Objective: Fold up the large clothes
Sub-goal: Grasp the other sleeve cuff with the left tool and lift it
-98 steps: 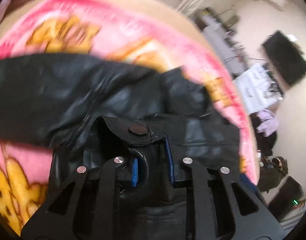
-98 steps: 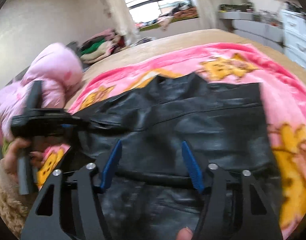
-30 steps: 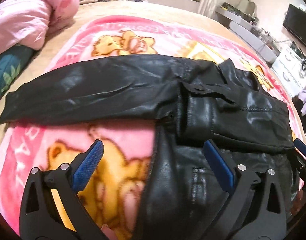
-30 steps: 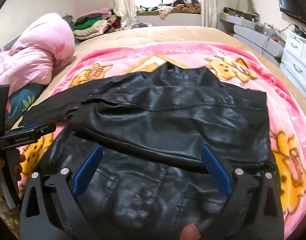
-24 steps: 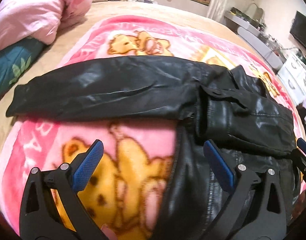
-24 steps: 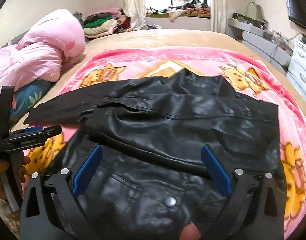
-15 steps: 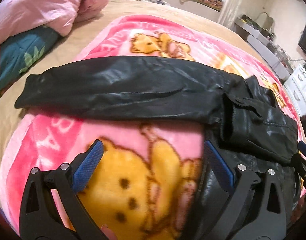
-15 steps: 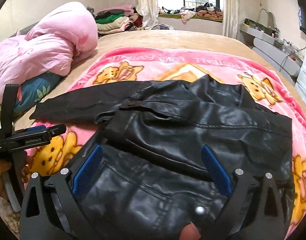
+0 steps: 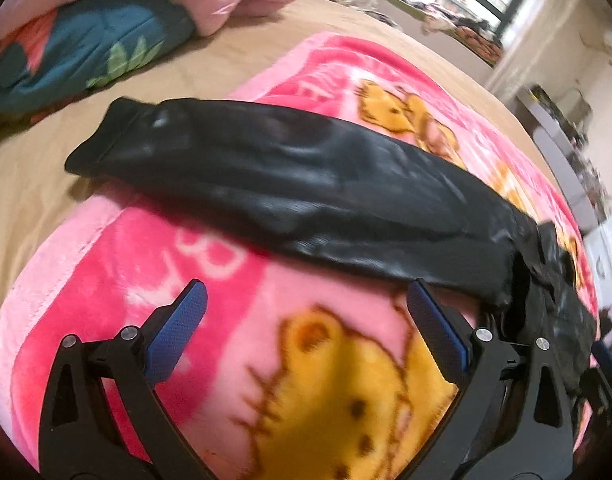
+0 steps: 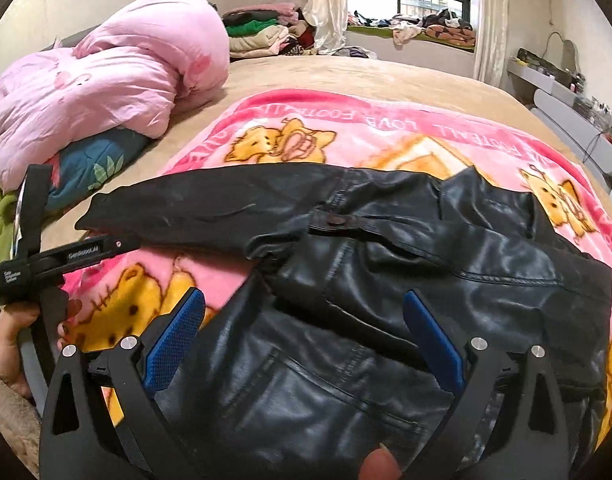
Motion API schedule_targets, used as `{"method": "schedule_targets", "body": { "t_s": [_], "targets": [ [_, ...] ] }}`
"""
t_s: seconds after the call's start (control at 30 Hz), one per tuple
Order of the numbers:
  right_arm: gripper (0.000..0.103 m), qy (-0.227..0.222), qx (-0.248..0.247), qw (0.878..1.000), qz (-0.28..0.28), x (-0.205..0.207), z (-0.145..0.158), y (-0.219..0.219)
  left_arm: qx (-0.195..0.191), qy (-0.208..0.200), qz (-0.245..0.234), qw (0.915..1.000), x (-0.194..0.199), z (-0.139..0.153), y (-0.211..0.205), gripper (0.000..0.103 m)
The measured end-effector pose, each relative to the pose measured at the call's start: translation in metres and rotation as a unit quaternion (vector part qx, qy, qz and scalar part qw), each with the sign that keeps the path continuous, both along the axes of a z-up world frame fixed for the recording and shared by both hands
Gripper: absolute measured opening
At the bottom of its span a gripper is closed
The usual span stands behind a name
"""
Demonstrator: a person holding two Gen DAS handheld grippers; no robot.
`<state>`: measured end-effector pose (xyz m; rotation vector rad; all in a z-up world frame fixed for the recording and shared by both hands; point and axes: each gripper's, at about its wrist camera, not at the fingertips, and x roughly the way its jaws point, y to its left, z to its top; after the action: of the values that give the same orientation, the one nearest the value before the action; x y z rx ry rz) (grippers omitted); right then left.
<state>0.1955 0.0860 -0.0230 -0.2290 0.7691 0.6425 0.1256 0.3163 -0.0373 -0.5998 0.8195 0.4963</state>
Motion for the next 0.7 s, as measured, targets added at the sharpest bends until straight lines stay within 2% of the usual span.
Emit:
{"method": "schedule_targets", "body": {
  "t_s": [0.27, 0.47, 0.5, 0.57, 0.63, 0.67, 0.7],
  "targets": [
    [0.098, 0.006, 0.005, 1.0, 0.014, -0.004, -0.002, 0.015, -0.069, -0.04, 0.069, 0.9944, -0.007, -0.012, 0.05, 0.094],
    [0.098, 0.017, 0.011, 1.0, 0.002, -0.003, -0.007, 0.004, -0.09, -0.053, 0.116, 0.9877, -0.005, -0.02, 0.085, 0.093],
    [0.098, 0.018, 0.011, 1.0, -0.002, -0.002, -0.008, 0.001, -0.094, -0.057, 0.122, 0.9863, -0.005, -0.021, 0.089, 0.09],
    [0.098, 0.021, 0.013, 1.0, -0.012, -0.001, -0.01, -0.008, -0.084, -0.051, 0.138, 0.9855, -0.002, -0.021, 0.097, 0.073],
    [0.098, 0.024, 0.016, 0.999, -0.02, 0.001, -0.012, -0.015, -0.066, -0.043, 0.148, 0.9859, 0.0, -0.018, 0.101, 0.033],
    [0.098, 0.025, 0.017, 0.999, -0.024, 0.002, -0.013, -0.018, -0.067, -0.049, 0.147, 0.9856, -0.001, -0.018, 0.105, 0.027],
    [0.098, 0.028, 0.017, 0.999, -0.028, 0.004, -0.014, -0.022, -0.071, -0.058, 0.145, 0.9852, -0.001, -0.017, 0.106, 0.015]
  ]
}}
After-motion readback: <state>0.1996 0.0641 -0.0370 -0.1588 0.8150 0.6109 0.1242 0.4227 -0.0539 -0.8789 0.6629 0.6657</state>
